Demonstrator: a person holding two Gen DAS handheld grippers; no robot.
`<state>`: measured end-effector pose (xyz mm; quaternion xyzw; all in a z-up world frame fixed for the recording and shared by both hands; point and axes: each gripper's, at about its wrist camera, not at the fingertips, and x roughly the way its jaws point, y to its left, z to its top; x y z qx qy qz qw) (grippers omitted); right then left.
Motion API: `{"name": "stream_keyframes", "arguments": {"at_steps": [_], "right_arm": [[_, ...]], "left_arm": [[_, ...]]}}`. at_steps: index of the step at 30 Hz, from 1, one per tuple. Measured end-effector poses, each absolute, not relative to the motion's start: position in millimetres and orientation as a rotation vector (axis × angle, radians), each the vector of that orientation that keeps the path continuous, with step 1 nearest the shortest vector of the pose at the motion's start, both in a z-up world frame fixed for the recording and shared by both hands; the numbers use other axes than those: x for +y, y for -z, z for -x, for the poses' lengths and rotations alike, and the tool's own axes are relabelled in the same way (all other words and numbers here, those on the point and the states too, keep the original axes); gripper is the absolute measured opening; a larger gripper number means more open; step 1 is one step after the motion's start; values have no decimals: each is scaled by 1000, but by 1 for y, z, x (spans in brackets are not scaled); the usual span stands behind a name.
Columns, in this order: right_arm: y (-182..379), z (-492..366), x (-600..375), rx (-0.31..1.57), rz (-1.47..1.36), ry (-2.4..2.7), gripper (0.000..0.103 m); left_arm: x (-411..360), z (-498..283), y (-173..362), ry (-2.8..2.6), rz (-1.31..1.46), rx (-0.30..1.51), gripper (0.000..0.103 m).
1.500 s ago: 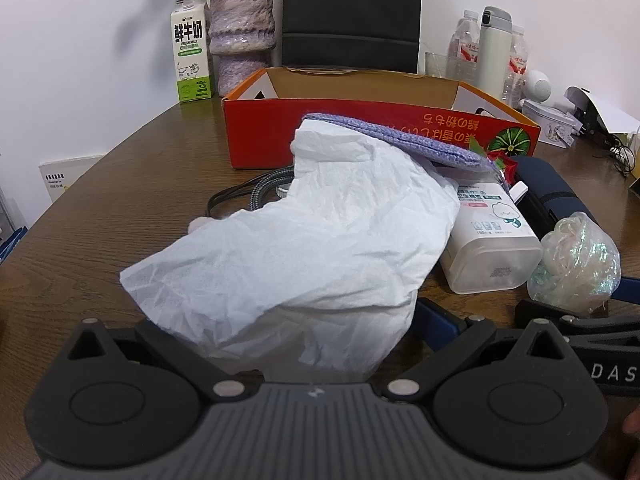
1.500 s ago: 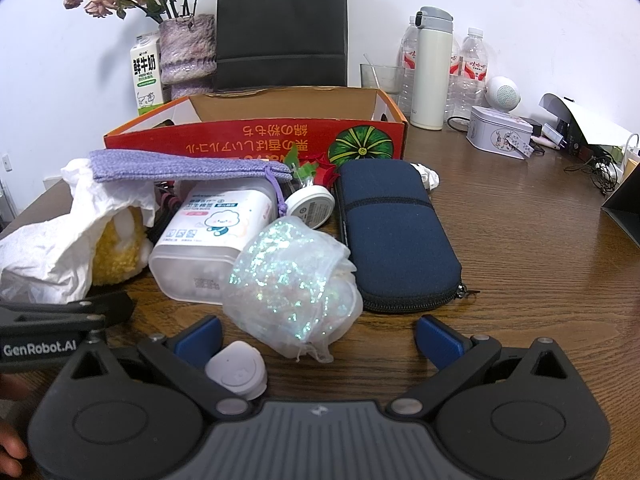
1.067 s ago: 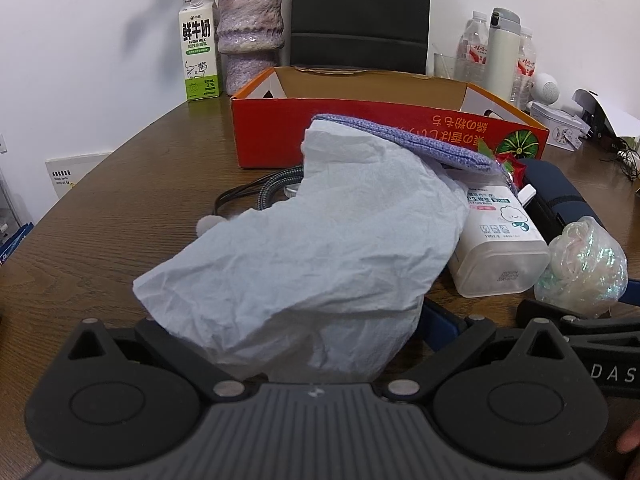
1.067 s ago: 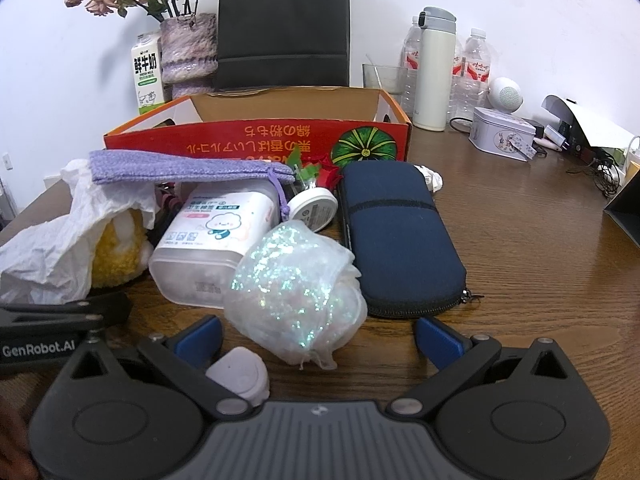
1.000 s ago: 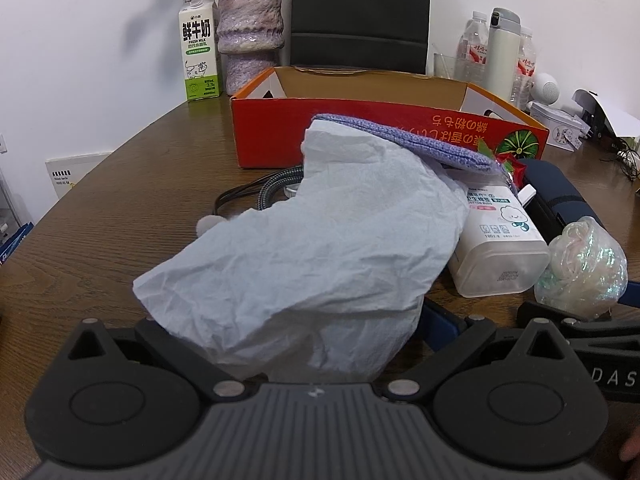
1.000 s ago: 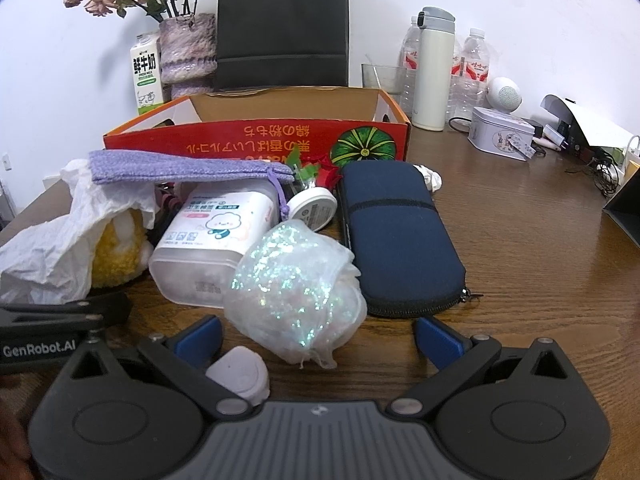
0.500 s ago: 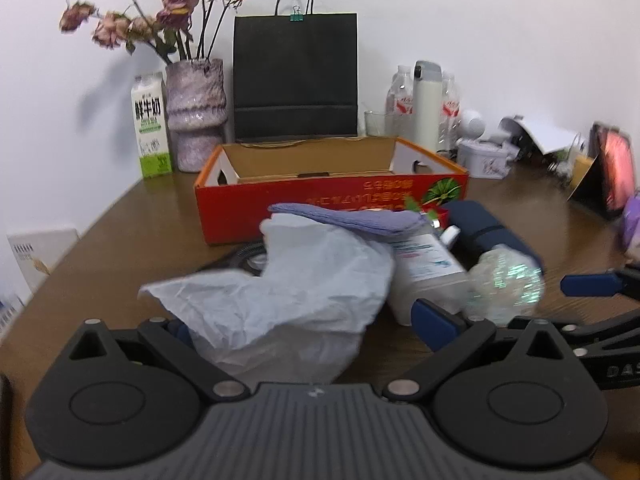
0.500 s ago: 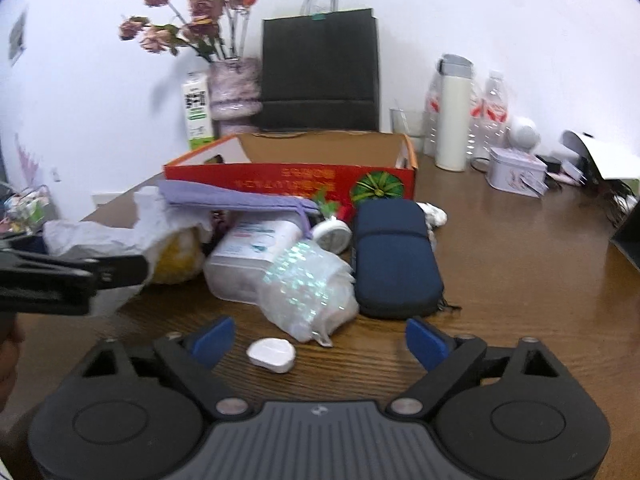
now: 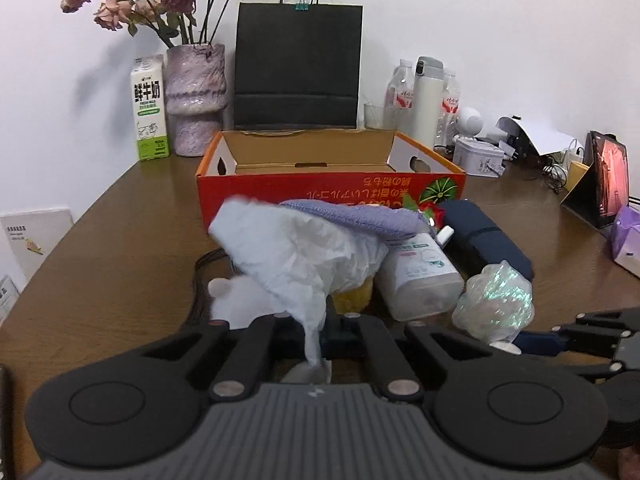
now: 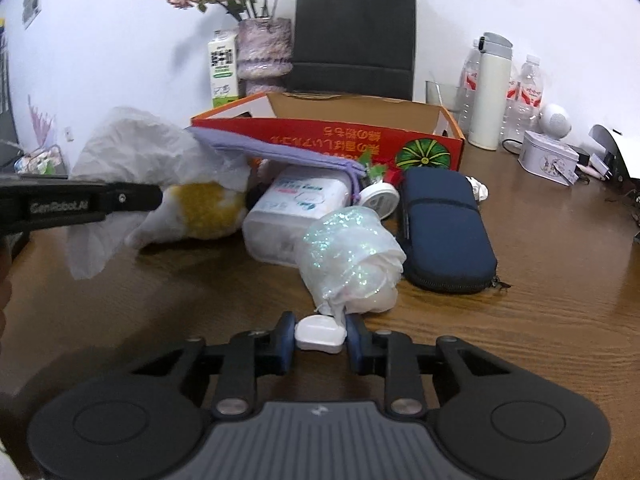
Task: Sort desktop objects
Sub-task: 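Grasp the white tissue with left tool while right tool grasps the small white cap, then drop the tissue into the red box with left tool while right tool drops the cap in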
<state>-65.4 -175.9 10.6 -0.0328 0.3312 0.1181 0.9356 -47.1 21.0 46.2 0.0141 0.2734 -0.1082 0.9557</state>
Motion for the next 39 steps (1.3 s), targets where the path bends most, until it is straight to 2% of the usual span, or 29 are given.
{"name": "stream_keyframes", "arguments": {"at_steps": [5, 15, 19, 24, 26, 33, 39], "right_arm": [[-23, 84, -186, 664, 49, -241, 26], [-67, 152, -205, 502, 43, -178, 26], [-68, 161, -214, 389, 73, -207, 26], [-30, 94, -232, 480, -7, -118, 26], [-30, 77, -236, 498, -41, -72, 26], [-81, 40, -237, 424, -41, -148, 26], [-122, -48, -230, 452, -7, -185, 26]], "left_arm": [[14, 92, -71, 305, -45, 487, 4], [22, 146, -86, 317, -12, 391, 4], [10, 111, -73, 267, 20, 499, 4], [-11, 98, -66, 292, 0, 513, 4], [-11, 98, -71, 292, -18, 490, 4], [4, 61, -109, 292, -21, 381, 4], [-12, -47, -126, 275, -114, 411, 4]]}}
